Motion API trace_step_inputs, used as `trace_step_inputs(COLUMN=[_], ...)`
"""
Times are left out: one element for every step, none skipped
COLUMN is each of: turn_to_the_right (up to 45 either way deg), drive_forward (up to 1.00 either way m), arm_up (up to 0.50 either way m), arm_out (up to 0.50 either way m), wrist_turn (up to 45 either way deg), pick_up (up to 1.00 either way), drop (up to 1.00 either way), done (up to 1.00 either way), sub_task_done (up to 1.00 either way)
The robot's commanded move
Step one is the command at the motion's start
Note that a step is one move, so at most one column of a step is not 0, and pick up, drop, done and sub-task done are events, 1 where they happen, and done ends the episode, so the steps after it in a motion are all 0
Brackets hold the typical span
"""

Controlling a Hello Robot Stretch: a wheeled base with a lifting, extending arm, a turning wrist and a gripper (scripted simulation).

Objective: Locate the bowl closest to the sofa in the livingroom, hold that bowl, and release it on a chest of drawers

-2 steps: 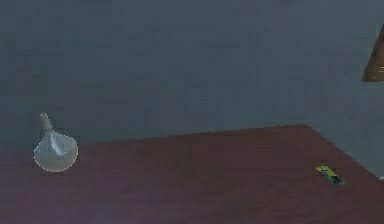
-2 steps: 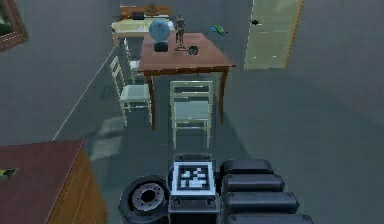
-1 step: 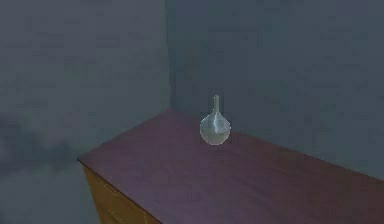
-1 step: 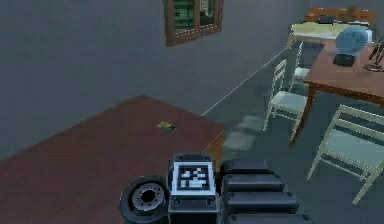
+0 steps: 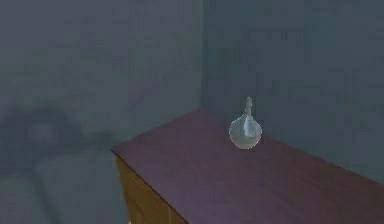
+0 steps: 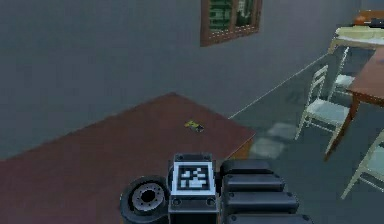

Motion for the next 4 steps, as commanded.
trace_step_inputs(turn_to_the_right=[45.0, 45.0, 3.0, -45.0], drive_forward=[0.0, 0.0, 0.0, 0.0], arm_up=[0.0, 0.0, 0.0, 0.0], arm_out=[0.0, 0.0, 0.0, 0.0], wrist_turn=[0.0, 0.0, 0.0, 0.0], pick_up=[0.0, 0.0, 0.0, 0.0], drop=[0.0, 0.0, 0.0, 0.0], done=[0.0, 0.0, 0.0, 0.0], sub_task_done=[0.0, 0.0, 0.0, 0.0])
